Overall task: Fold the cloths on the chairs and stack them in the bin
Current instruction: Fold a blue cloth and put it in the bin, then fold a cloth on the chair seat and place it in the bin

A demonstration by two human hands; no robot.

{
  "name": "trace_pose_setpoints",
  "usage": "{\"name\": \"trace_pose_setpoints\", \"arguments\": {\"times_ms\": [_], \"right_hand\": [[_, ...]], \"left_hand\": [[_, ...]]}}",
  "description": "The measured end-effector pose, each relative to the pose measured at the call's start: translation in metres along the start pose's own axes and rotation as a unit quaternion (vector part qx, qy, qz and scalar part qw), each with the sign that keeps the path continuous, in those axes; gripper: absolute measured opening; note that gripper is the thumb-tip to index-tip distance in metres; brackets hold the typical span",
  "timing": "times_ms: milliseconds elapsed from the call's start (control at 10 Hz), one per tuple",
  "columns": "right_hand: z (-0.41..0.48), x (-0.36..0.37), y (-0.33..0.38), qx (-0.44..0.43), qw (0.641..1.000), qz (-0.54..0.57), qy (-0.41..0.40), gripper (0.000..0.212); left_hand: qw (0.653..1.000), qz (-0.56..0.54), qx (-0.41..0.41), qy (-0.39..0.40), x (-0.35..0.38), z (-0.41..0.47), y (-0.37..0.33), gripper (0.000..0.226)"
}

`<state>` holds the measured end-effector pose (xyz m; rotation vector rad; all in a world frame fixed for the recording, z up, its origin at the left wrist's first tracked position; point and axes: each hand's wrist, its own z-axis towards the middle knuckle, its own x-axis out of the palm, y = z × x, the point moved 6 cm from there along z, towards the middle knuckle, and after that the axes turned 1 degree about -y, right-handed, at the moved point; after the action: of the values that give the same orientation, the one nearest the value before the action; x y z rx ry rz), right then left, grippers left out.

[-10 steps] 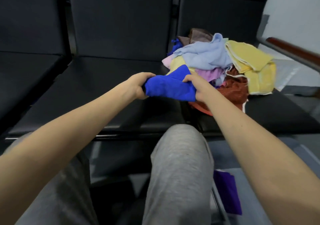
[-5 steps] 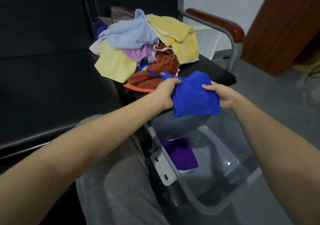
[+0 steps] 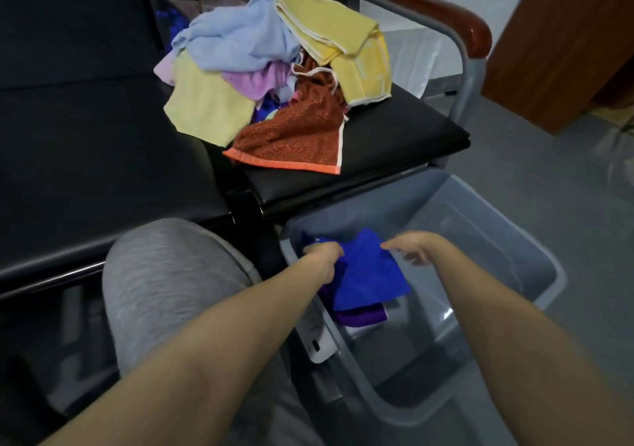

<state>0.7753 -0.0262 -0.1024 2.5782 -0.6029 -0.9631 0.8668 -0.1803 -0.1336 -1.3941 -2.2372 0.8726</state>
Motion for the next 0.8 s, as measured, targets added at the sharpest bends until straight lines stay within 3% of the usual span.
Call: {"name": "trace_pose_setpoints", "arguments": {"times_ms": [100,200,300,400,500,700,800], "right_hand": [[0.0,-0.001,0.01,-0.018,0.993,-0.117,-0.018,0.048],[0.003,-0.002,0.025,-0.047,0.996,-0.081,0.003,0.041],[-0.013,0.0,0.063,-0.118,0.989,0.015,0.087,0.016],[-0.038,-0.002,0.097,-0.181,0.968,0.054,0.164,0.022],[-0.062,-0.02,0.14,-0.261,0.945,0.089,0.173,0.021],[-0.07,-0.04,0.201,-0.346,0.918,0.146,0.127,0.021],[-0.072,-0.039,0.237,-0.368,0.919,0.117,0.076,0.024]], "left_hand": [[0.945,0.314,0.037,-0.086,0.005,-0.007,-0.004,0.077],[0.923,0.375,0.035,-0.084,0.01,-0.005,-0.019,0.046],[0.909,0.382,0.157,-0.048,0.012,-0.048,-0.058,0.038],[0.986,-0.137,-0.006,0.095,0.025,-0.056,-0.076,0.028],[0.986,-0.048,0.132,0.089,0.01,-0.07,-0.128,0.028],[0.967,0.051,0.239,0.07,-0.031,-0.08,-0.196,0.019],[0.948,0.124,0.295,-0.007,-0.061,-0.076,-0.228,0.017]]}}
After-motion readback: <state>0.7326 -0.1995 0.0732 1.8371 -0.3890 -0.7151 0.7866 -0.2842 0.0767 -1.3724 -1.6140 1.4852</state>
